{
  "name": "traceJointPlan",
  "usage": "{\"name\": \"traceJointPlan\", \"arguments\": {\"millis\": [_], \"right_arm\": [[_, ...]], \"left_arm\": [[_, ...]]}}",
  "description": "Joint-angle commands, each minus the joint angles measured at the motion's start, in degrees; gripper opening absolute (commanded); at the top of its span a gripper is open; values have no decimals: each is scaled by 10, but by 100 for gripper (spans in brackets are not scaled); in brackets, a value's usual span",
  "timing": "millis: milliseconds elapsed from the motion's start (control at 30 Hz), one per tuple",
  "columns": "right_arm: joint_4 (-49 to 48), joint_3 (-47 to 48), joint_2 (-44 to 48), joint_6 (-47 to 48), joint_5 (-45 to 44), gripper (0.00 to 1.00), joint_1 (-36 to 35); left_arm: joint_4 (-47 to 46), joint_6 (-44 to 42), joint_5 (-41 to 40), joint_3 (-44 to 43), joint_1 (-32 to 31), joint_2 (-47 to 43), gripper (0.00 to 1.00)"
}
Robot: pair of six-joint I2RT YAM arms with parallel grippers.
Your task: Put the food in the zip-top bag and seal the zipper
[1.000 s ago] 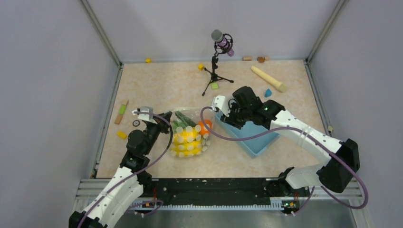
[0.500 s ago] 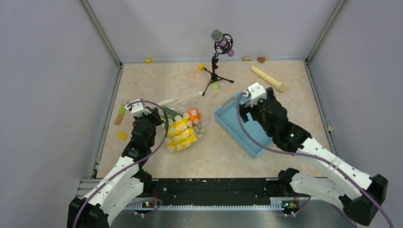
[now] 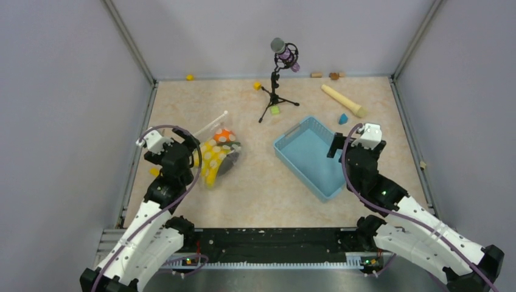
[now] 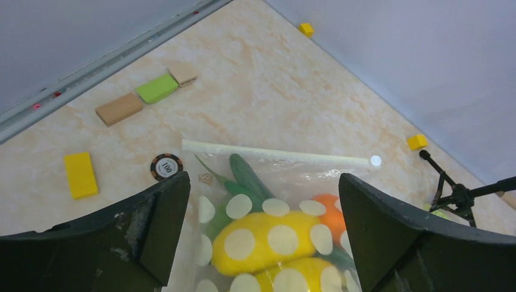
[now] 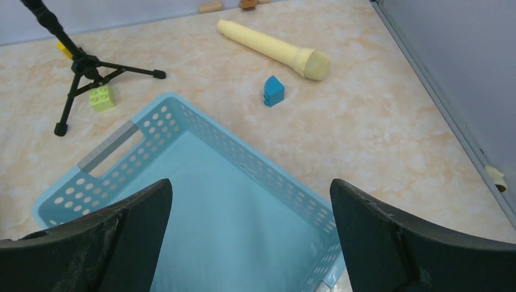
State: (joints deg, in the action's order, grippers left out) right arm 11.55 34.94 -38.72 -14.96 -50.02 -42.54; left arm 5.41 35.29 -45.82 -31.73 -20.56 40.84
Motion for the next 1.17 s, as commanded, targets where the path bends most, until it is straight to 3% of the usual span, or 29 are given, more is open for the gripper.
{"name": "traceJointPlan", "arguments": {"millis": [0, 400, 1133], "right_arm": [[54, 15, 7, -74, -36, 99, 4], [101, 28, 16, -96, -19, 99, 4], [101, -4, 134, -111, -29, 99, 3]], "left_arm": [[96, 33, -19, -33, 3, -53, 97], [100, 7, 77, -11, 2, -153, 97], [65, -15, 129, -1, 2, -96, 97]]}}
